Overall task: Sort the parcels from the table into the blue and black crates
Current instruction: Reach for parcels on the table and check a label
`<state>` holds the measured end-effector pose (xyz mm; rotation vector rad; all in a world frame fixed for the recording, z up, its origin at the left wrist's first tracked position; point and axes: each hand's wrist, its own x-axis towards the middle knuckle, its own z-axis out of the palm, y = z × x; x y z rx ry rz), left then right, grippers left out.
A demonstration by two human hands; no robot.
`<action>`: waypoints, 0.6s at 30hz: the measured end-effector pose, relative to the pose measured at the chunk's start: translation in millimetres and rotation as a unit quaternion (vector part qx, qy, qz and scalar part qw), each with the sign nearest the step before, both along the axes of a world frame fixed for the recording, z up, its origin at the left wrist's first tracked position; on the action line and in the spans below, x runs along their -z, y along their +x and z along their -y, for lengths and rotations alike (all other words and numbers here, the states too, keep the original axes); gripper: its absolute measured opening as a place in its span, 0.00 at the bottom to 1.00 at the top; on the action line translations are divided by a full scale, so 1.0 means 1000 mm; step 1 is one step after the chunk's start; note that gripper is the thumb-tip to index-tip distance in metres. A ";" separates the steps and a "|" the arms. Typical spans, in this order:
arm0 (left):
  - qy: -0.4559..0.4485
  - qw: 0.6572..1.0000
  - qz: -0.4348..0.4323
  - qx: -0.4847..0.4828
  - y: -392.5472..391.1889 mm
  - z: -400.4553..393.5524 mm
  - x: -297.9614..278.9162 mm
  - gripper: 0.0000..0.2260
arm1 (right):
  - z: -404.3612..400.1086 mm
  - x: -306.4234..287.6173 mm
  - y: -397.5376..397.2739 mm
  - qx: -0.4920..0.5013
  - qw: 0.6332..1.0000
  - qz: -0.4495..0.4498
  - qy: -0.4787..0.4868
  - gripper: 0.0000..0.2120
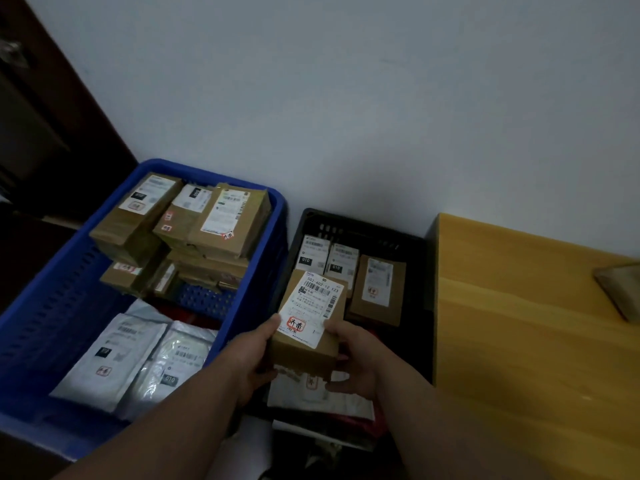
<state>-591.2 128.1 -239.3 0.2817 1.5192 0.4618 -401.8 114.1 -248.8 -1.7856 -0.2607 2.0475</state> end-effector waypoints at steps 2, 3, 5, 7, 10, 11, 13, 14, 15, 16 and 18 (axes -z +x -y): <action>-0.009 1.000 -0.006 0.016 0.014 -0.013 0.008 0.15 | -0.010 0.007 0.010 0.002 1.000 0.005 -0.011 0.20; -0.012 1.000 -0.009 0.027 0.021 -0.019 0.011 0.14 | -0.015 0.011 0.015 0.004 1.000 0.009 -0.017 0.18; -0.010 0.998 -0.019 0.051 0.035 -0.029 0.018 0.12 | -0.023 0.020 0.026 0.008 0.999 0.017 -0.031 0.17; -0.008 0.997 -0.033 0.073 0.047 -0.038 0.028 0.11 | -0.031 0.031 0.034 0.008 0.999 0.024 -0.046 0.16; -0.018 0.995 -0.041 0.092 0.062 -0.044 0.043 0.11 | -0.039 0.049 0.045 0.007 0.997 0.034 -0.072 0.12; -0.023 0.994 -0.042 0.099 0.067 -0.045 0.048 0.10 | -0.041 0.055 0.047 0.011 0.996 0.037 -0.081 0.12; -0.033 0.992 -0.048 0.115 0.073 -0.048 0.059 0.11 | -0.044 0.064 0.051 0.021 0.994 0.040 -0.098 0.13; -0.037 0.990 -0.053 0.126 0.075 -0.050 0.064 0.12 | -0.045 0.067 0.052 0.027 0.993 0.041 -0.105 0.14; -0.039 0.988 -0.058 0.139 0.077 -0.051 0.069 0.12 | -0.046 0.070 0.053 0.031 0.993 0.043 -0.110 0.15; -0.039 0.986 -0.061 0.154 0.079 -0.054 0.074 0.13 | -0.048 0.073 0.054 0.036 0.992 0.046 -0.110 0.16; -0.030 0.980 -0.067 0.185 0.083 -0.063 0.082 0.15 | -0.053 0.081 0.056 0.052 0.992 0.053 -0.101 0.16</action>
